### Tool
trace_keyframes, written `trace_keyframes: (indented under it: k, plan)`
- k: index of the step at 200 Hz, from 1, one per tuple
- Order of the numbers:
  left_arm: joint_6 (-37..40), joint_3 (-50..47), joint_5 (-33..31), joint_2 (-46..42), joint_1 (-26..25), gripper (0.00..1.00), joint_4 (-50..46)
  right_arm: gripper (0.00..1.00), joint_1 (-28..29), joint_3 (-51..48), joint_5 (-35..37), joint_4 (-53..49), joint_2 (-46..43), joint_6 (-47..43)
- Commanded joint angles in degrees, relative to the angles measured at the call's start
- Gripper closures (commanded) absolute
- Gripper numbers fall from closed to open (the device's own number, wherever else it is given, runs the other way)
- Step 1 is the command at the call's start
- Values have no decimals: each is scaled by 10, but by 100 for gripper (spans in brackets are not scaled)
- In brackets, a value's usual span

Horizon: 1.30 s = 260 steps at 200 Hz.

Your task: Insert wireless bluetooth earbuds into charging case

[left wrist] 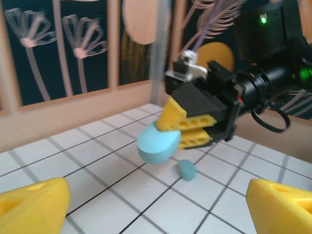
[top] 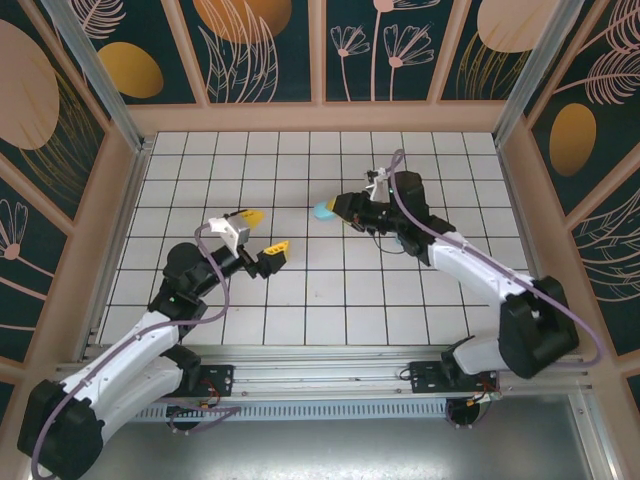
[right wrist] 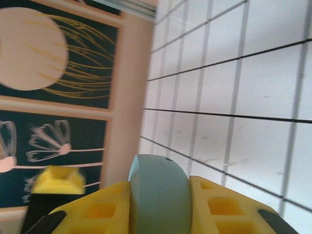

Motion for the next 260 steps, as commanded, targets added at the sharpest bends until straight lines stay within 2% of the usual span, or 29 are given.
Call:
trace_keyframes:
  k: [1, 19, 45, 78, 100, 112, 126, 156, 184, 193, 212, 231, 245, 260]
  plan:
    - [15, -17, -134, -30, -1, 6, -67, 89, -10, 8, 2, 15, 72, -57]
    - [13, -29, -209, -51, -1, 4, -95, 90, -11, 22, 5, 31, 137, -81]
    - [4, -46, -284, -77, -1, 2, -110, 91, -11, 51, -28, 57, 226, -96]
    - [-3, -64, -328, -86, -1, 2, -105, 90, -12, 87, -37, 46, 301, -122]
    - [-8, -69, -333, -80, -1, 1, -101, 84, -13, 86, -30, 36, 313, -133]
    - [-7, -69, -337, -79, -1, 2, -102, 73, -13, 83, -16, 22, 311, -144]
    - [-5, -69, -343, -77, -1, 1, -100, 61, -13, 83, 7, -5, 301, -161]
    - [-5, -63, -360, -73, -1, 1, -99, 47, -12, 81, 62, -65, 259, -187]
    - [2, -50, -391, -57, -1, 1, -100, 15, -12, 79, 107, -113, 208, -212]
    - [6, -45, -410, -49, -1, 1, -102, 2, -12, 81, 124, -130, 189, -221]
    - [18, -22, -486, -19, -1, 1, -119, 1, -14, 94, 169, -173, 147, -251]
    - [42, 9, -560, 39, 2, 1, -135, 1, -18, 109, 252, -209, 99, -290]
    - [44, 20, -558, 75, 23, 2, -122, 1, -25, 101, 326, -205, 58, -320]
    - [24, 23, -531, 111, 63, 1, -97, 1, -37, 61, 385, -157, 9, -371]
